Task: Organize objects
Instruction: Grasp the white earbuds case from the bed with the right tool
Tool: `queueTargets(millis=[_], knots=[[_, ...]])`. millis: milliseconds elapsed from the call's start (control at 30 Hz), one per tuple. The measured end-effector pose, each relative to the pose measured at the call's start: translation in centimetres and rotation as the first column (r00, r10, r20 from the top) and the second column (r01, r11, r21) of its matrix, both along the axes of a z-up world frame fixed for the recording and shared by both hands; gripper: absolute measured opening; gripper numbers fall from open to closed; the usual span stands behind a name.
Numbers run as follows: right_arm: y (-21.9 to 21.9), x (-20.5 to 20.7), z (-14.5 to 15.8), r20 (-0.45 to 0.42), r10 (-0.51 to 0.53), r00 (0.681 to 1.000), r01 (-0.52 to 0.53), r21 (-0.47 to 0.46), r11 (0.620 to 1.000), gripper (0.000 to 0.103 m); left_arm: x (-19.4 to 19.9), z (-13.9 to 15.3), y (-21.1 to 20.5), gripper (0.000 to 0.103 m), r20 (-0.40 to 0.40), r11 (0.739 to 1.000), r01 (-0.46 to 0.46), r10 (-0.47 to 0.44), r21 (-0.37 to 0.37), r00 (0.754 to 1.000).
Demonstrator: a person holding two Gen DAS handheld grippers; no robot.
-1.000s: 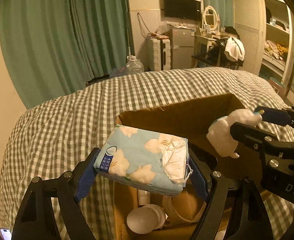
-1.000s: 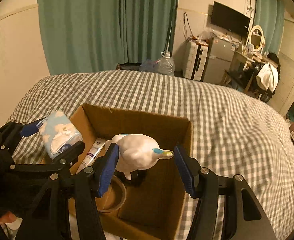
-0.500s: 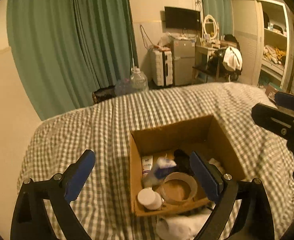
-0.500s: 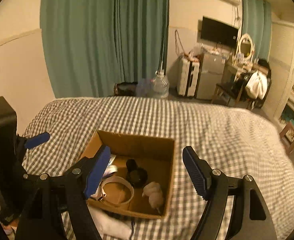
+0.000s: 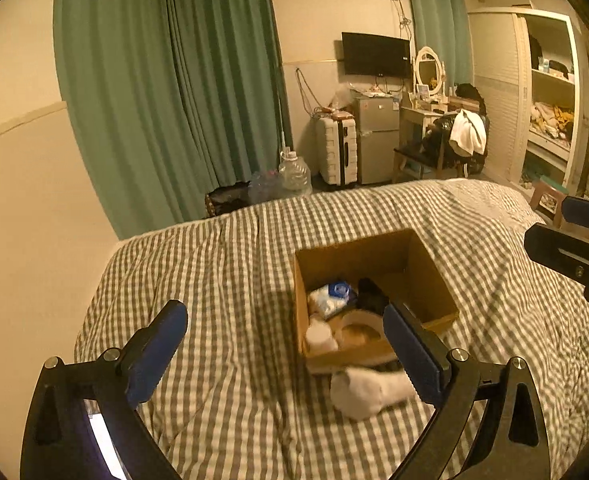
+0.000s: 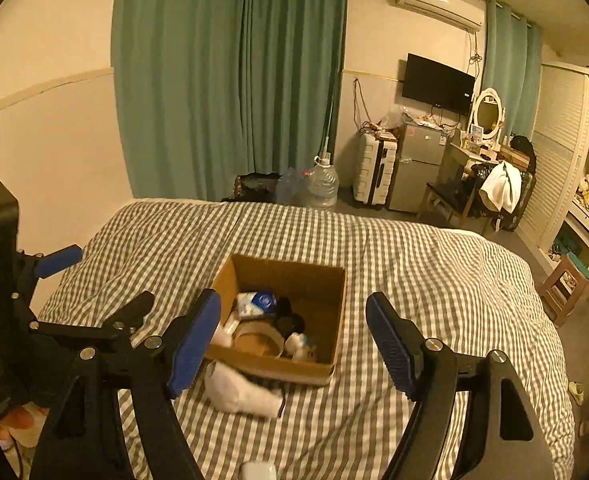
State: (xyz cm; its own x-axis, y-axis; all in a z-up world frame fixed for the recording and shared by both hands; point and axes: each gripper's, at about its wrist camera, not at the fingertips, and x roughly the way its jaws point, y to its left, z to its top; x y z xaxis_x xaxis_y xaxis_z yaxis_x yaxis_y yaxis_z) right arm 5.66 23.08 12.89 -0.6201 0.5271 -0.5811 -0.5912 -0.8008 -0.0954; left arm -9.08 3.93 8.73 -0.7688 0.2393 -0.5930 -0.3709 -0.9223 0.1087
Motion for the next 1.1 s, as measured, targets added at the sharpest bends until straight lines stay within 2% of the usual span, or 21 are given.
queueTargets(millis=[200,400,500,700,767,967,1033,1100], knots=[[-1.4,1.4,-3.6,0.040,0.011,0.999,-0.010,-0.034,0.999,0.075,2.6,-2.3,-2.2,0.101,0.011,1.000,-0.017,0.017,0.000,1.000],[-2.4,1.9,-9.9,0.109,0.032,0.993,-0.024,-0.078,0.997,0.075,4.6,-6.1,-3.5,0.101,0.053,0.999,-0.029,0.029,0.015,0.998],[-2.7,2.1,-13.6,0.134,0.049,0.990,-0.030,-0.139,0.990,0.075,5.6,-8.7,-3.4,0.101,0.068,0.999,-0.042,0.040,0.024,0.997],[-2.2,2.2,-21.0,0.220,0.049,0.974,0.007,-0.248,0.969,0.075,5.4,-13.9,-2.9,0.101,0.141,0.997,-0.067,0.062,0.028,0.988],[-1.8,1.9,-23.2,0.250,0.040,0.967,0.035,-0.289,0.957,0.075,4.8,-16.3,-2.4,0.101,0.183,0.997,-0.074,0.072,0.005,0.980],[-1.0,1.2,-26.6,0.355,0.042,0.934,0.079,-0.318,0.945,0.075,4.3,-20.3,-1.8,0.101,0.242,0.997,-0.062,0.073,-0.050,0.967],[-1.0,0.8,-27.4,0.391,0.050,0.919,0.087,-0.324,0.942,0.071,4.2,-21.2,-1.8,0.101,0.259,0.996,-0.057,0.071,-0.063,0.963],[-1.2,0.4,-28.3,0.428,0.075,0.900,0.083,-0.339,0.937,0.056,4.2,-21.5,-1.9,0.101,0.267,0.997,-0.052,0.066,-0.062,0.961]])
